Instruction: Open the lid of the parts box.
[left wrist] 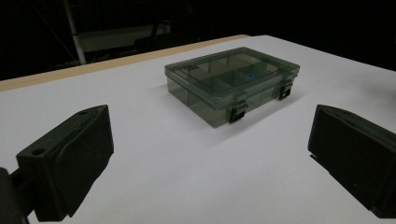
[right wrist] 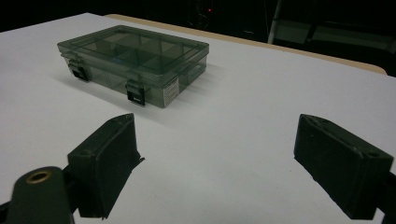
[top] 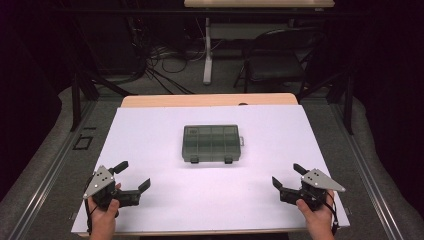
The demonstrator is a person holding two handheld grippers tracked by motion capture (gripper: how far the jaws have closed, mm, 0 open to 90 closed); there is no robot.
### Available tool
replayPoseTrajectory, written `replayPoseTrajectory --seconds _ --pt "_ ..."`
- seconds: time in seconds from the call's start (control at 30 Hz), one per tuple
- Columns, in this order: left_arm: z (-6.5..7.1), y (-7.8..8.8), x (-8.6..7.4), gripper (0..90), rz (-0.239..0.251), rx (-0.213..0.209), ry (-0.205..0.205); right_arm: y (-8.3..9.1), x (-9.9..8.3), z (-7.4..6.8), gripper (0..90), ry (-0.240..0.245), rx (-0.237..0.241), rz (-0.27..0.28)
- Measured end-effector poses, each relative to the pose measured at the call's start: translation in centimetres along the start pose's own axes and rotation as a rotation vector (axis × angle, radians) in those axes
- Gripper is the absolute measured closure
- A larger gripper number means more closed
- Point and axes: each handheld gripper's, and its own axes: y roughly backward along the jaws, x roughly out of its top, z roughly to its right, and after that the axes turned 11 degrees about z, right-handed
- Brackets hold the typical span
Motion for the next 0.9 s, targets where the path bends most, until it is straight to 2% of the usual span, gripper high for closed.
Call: replayPoseTrajectory --seconds 0.27,0.37,0.53,0.7,0.77,0.9 --pt "-0.05 -0.07 -0.06 0.3 0.006 0.004 0.005 0.00 0.01 -0.03 13.0 0.006 0.002 0.001" --pt "-0.02 -0.13 -0.07 0.3 0.007 0.006 0.014 -0.06 0.05 -0.19 13.0 0.025 -0.006 -0.003" --pt "0.03 -0.39 -0.05 0.3 -0.022 0.001 0.029 -0.21 0.22 -0.40 12.6 0.032 0.002 -0.016" --pt "0.05 -0.70 -0.06 0.3 -0.024 -0.013 0.034 -0.43 0.25 -0.61 12.6 0.031 0.009 -0.028" --pt "0.04 -0.79 -0.11 0.3 -0.040 -0.019 0.033 -0.53 0.22 -0.74 12.4 0.036 0.011 -0.040" --pt "-0.02 -0.93 -0.24 0.3 -0.051 -0.025 0.051 -0.63 0.16 -0.86 10.6 0.031 0.012 -0.048"
